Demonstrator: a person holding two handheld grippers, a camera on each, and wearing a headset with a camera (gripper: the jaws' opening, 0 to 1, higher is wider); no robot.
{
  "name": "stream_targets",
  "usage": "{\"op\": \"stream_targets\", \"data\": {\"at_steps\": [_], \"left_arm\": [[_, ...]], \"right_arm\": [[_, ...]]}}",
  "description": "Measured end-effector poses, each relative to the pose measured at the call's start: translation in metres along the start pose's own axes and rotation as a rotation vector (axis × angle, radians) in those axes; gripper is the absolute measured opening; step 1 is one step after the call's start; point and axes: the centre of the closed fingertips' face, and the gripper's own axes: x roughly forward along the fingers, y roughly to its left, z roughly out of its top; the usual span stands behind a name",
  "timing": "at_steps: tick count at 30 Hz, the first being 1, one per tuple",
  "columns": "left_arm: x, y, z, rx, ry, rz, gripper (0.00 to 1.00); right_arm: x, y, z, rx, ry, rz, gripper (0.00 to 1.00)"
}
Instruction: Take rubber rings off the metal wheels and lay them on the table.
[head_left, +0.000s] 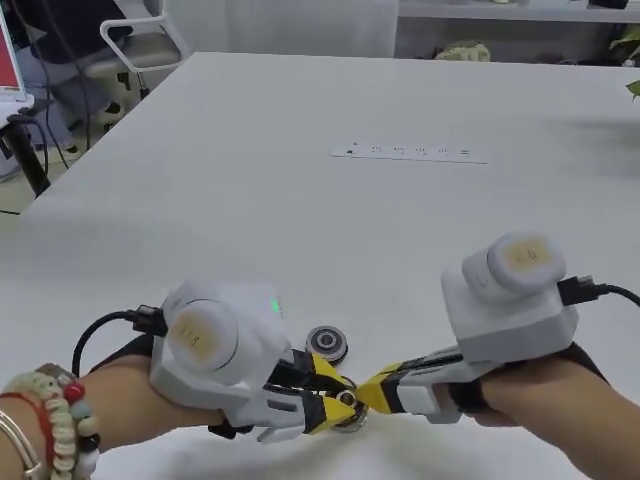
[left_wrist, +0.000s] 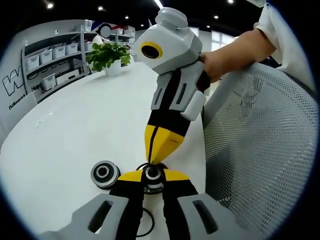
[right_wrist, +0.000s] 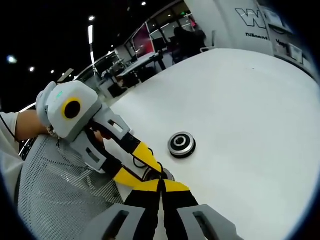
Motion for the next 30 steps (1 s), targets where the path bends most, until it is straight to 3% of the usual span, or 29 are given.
{"op": "stream_targets", "data": {"at_steps": [13,24,30], "left_arm": [[-0.007,-0.002,0.015,-0.006,-0.034,-0.028,0.25],[-0.024,0.001,0.044,0.024,-0.093,-0.001,0.5],[-0.034,-0.009,0.05,0.066,-0.088,-0.024,0.65]], "right_arm": [[-0.003,-0.006,0.002,0.033,-0.01,-0.008,0.0],[-0.009,-0.009,0.008,0.042,-0.031,-0.013,0.0],[-0.012,-0.009,0.013,0.05,-0.051,-0.015,0.0]]}}
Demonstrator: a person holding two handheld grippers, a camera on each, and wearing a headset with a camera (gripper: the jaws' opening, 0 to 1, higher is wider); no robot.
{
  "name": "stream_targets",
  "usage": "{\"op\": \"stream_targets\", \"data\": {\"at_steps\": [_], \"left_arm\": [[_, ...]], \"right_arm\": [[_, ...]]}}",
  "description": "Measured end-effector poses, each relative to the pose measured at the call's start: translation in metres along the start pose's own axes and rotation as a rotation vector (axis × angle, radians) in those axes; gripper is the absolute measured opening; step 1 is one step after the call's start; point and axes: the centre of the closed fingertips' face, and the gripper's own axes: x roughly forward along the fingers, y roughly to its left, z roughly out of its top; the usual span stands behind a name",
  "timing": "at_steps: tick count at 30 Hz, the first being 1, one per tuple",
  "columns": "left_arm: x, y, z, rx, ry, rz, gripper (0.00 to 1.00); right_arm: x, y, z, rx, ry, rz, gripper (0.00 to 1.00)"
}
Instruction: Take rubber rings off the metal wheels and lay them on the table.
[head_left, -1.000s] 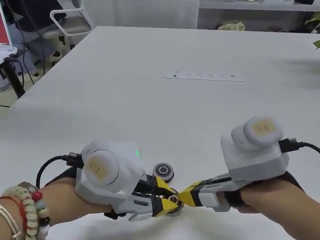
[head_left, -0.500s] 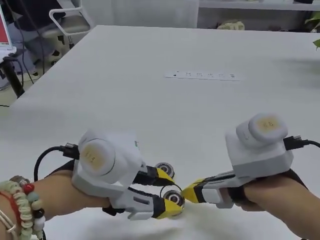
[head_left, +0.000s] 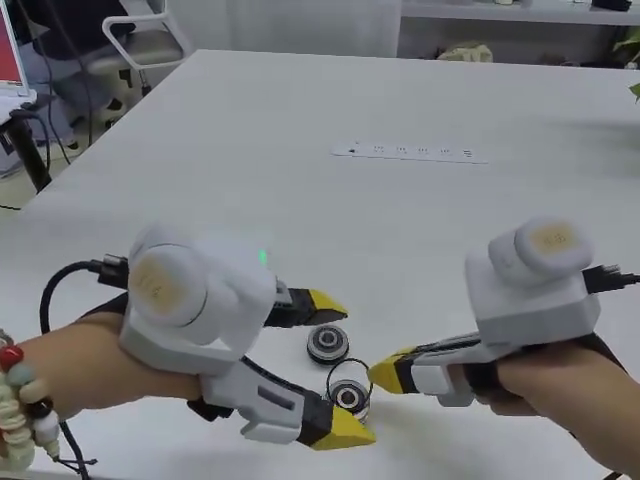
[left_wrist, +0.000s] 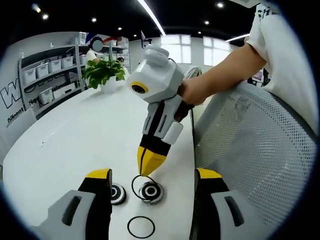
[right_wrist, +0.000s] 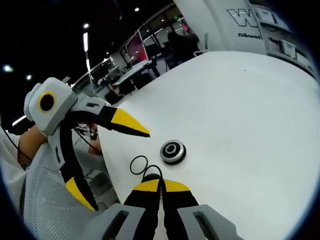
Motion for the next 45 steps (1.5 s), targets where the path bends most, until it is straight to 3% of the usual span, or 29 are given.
{"op": "stream_targets", "data": {"at_steps": [8,11,17,23,28,33,38,45], "left_arm": [[-0.023,0.0,0.019,-0.033,-0.036,0.009,0.73],[-0.038,0.003,0.034,-0.045,-0.096,0.045,0.75],[-0.063,0.01,0.037,-0.062,-0.117,0.116,0.81],[-0.081,0.014,0.026,-0.082,-0.111,0.179,0.82],[-0.1,0.017,0.006,-0.116,-0.084,0.249,0.82],[-0.11,0.015,-0.011,-0.158,-0.072,0.285,0.84],[-0.114,0.012,-0.028,-0.191,-0.044,0.314,0.85],[-0.105,-0.001,-0.043,-0.237,-0.034,0.301,0.86]], "right_arm": [[-0.004,-0.001,0.006,-0.006,-0.019,-0.005,0.0],[-0.006,-0.001,0.01,-0.006,-0.035,-0.005,0.0],[-0.008,0.0,0.015,-0.005,-0.053,-0.003,0.0],[-0.01,0.002,0.02,-0.006,-0.069,0.001,0.0],[-0.012,0.005,0.024,-0.005,-0.086,0.007,0.0],[-0.013,0.005,0.027,-0.003,-0.098,0.009,0.0],[-0.014,0.006,0.029,-0.002,-0.11,0.011,0.0],[-0.016,0.006,0.033,0.003,-0.127,0.009,0.0]]}}
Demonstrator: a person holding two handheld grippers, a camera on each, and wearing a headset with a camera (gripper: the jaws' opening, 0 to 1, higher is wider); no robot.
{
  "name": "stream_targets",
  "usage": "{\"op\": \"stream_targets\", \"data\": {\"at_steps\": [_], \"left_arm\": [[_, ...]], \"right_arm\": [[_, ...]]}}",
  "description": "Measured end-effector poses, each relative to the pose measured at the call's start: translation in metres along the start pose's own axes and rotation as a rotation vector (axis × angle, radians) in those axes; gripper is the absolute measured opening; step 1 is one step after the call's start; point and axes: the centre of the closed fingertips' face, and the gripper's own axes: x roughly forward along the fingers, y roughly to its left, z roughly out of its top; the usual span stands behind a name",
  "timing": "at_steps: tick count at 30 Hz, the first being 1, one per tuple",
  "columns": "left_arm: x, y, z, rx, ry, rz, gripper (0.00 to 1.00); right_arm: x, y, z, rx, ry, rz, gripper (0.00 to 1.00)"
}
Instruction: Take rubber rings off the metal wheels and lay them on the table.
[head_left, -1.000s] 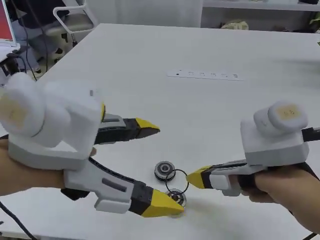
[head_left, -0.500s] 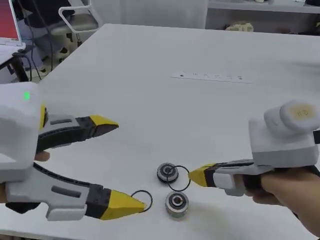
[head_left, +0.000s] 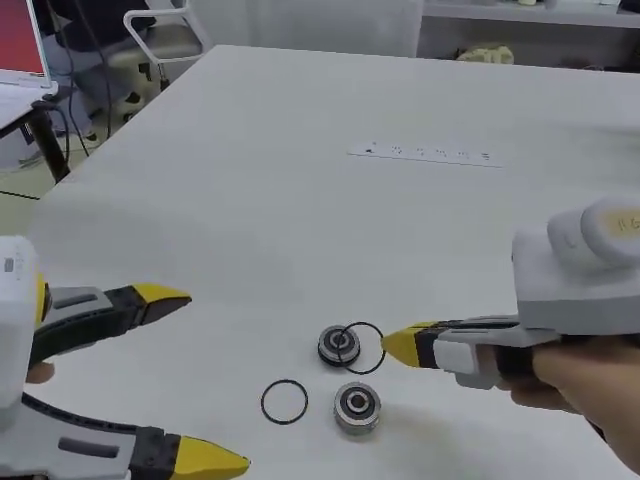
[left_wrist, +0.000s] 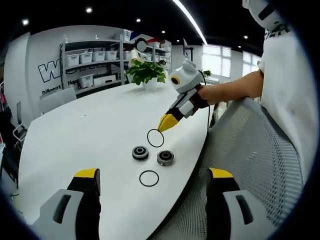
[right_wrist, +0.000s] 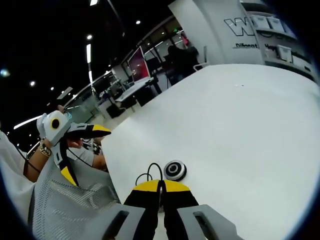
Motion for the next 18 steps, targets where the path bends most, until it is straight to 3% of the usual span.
{"op": "stream_targets", "data": {"at_steps": [4,9,14,18], "left_arm": [[0.003,-0.004,-0.005,-0.015,0.012,-0.005,0.85],[0.004,0.0,-0.003,-0.022,-0.002,0.009,0.84],[0.007,0.002,-0.008,-0.02,0.021,0.021,0.82],[0.007,-0.001,-0.005,-0.025,0.0,0.007,0.82]], "right_arm": [[-0.003,0.0,0.003,0.01,-0.019,0.003,0.0],[-0.007,0.002,0.01,0.023,-0.049,0.007,0.0],[-0.009,0.006,0.014,0.033,-0.069,0.013,0.0],[-0.009,0.011,0.019,0.05,-0.094,0.026,0.0]]}}
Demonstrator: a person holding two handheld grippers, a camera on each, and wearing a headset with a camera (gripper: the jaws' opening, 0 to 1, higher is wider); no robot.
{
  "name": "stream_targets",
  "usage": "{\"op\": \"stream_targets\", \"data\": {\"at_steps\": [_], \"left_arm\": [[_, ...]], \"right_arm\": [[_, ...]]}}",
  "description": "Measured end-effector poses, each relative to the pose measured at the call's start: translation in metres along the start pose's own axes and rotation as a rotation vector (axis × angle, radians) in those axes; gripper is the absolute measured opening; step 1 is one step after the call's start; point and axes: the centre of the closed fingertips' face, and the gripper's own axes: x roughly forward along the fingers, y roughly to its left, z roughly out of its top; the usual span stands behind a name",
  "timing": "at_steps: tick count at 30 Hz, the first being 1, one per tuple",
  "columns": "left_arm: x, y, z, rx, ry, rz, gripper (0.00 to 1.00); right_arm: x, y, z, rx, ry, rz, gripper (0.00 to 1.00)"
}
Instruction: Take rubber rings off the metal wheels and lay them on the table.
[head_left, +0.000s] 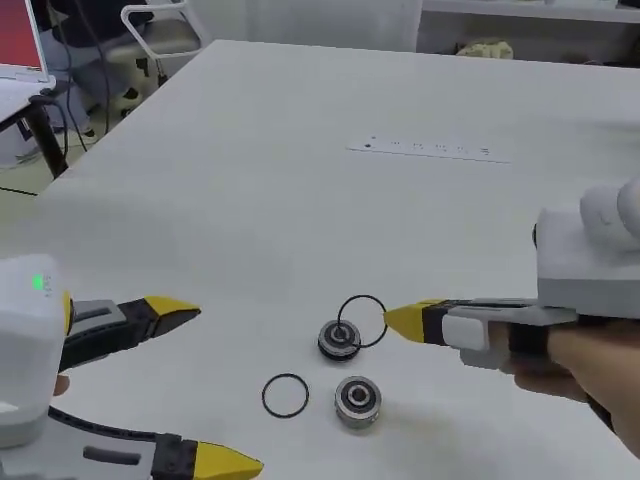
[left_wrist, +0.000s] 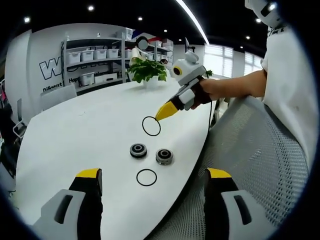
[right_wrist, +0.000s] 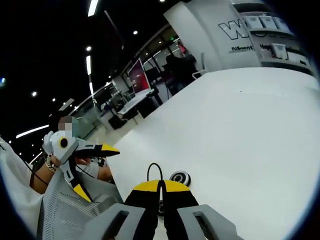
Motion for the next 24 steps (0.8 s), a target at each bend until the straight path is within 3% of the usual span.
{"op": "stream_targets", "data": {"at_steps": [5,10,13,20,24], "left_arm": [[0.0,0.002,-0.001,-0.017,-0.003,0.009,0.83],[0.002,-0.002,-0.006,-0.013,0.022,-0.014,0.84],[0.002,-0.003,-0.005,-0.011,0.019,-0.018,0.84],[0.001,-0.001,-0.004,-0.012,0.012,-0.008,0.84],[0.002,-0.002,-0.006,0.005,0.031,-0.01,0.84]], "right_arm": [[-0.002,0.006,0.008,0.007,-0.029,0.002,0.0],[0.003,0.022,0.017,-0.001,-0.037,0.032,0.0],[0.01,0.034,0.022,-0.057,-0.017,0.048,0.0],[0.027,0.052,0.024,-0.087,0.013,0.09,0.0],[0.043,0.06,0.015,-0.13,0.081,0.105,0.0]]}}
